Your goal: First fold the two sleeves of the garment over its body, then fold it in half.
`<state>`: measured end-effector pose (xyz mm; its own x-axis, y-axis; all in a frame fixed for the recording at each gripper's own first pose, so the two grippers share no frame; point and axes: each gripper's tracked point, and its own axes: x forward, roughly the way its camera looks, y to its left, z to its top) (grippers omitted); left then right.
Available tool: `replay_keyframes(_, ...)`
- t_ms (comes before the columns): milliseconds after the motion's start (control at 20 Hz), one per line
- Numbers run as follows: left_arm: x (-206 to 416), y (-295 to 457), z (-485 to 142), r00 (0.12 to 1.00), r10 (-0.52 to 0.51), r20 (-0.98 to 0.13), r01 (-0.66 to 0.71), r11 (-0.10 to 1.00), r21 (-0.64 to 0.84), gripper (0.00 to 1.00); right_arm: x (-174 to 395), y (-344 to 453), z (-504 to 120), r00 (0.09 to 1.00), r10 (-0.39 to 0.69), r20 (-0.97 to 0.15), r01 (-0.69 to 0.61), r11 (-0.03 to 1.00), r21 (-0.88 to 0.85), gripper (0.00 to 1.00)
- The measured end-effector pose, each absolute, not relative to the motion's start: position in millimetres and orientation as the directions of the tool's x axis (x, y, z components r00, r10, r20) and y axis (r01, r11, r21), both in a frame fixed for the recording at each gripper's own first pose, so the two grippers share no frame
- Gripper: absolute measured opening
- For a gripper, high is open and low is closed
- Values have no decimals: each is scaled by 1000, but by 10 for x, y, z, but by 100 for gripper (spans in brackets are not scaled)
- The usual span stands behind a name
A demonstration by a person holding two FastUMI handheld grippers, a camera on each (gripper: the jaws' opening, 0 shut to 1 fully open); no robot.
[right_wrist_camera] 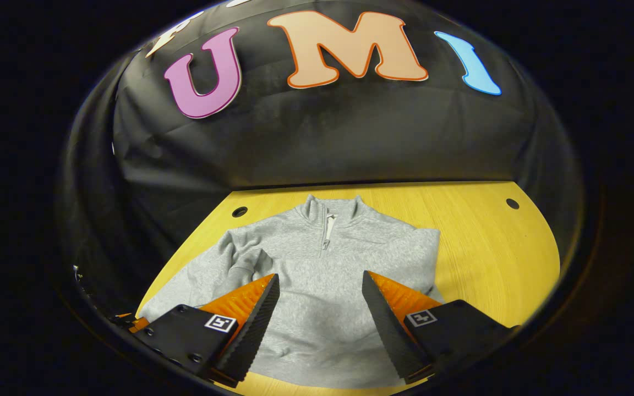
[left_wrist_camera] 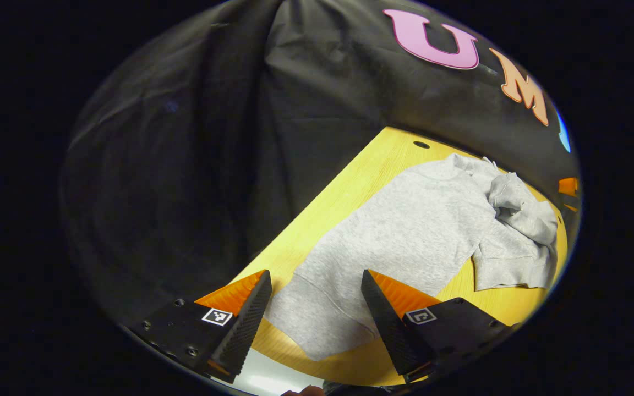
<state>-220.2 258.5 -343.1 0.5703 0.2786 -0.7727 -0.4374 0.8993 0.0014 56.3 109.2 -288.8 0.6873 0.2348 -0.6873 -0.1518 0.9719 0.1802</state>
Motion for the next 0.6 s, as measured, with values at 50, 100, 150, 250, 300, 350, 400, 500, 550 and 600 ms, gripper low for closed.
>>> replay_keyframes(50,-2210,2573,-3486,554,275,-786,-442,897,3,98,563,1050,-2895,688,232,-688,-151,973,177,96)
replay_keyframes(100,-2221,2566,-3525,539,278,-795,-445,895,11,98,560,1018,-2893,689,232,-687,-150,973,178,96)
replay_keyframes(150,-2192,2568,-3520,545,279,-791,-440,898,13,99,556,976,-2879,690,230,-687,-149,973,176,96)
replay_keyframes(250,-2211,2542,-3528,534,269,-801,-432,902,15,98,546,916,-2897,687,231,-689,-148,973,178,96)
replay_keyframes(300,-2197,2571,-3505,539,258,-802,-421,907,8,97,540,903,-2898,683,232,-692,-147,973,180,96)
replay_keyframes(350,-2246,2585,-3476,532,247,-810,-412,911,7,89,536,877,-2907,681,233,-694,-146,972,183,96)
replay_keyframes(400,-2242,2625,-3446,537,241,-808,-404,915,4,80,518,861,-2920,676,239,-697,-147,971,190,92)
replay_keyframes(500,-2256,2779,-3328,536,239,-810,-415,910,-7,47,477,822,-2958,673,242,-699,-143,970,199,97)
replay_keyframes(550,-2268,2823,-3288,537,235,-810,-423,906,-17,30,459,798,-2967,672,242,-700,-142,970,199,97)
replay_keyframes(600,-2267,2865,-3250,531,233,-815,-443,896,-32,19,446,771,-2968,671,241,-701,-142,970,198,92)
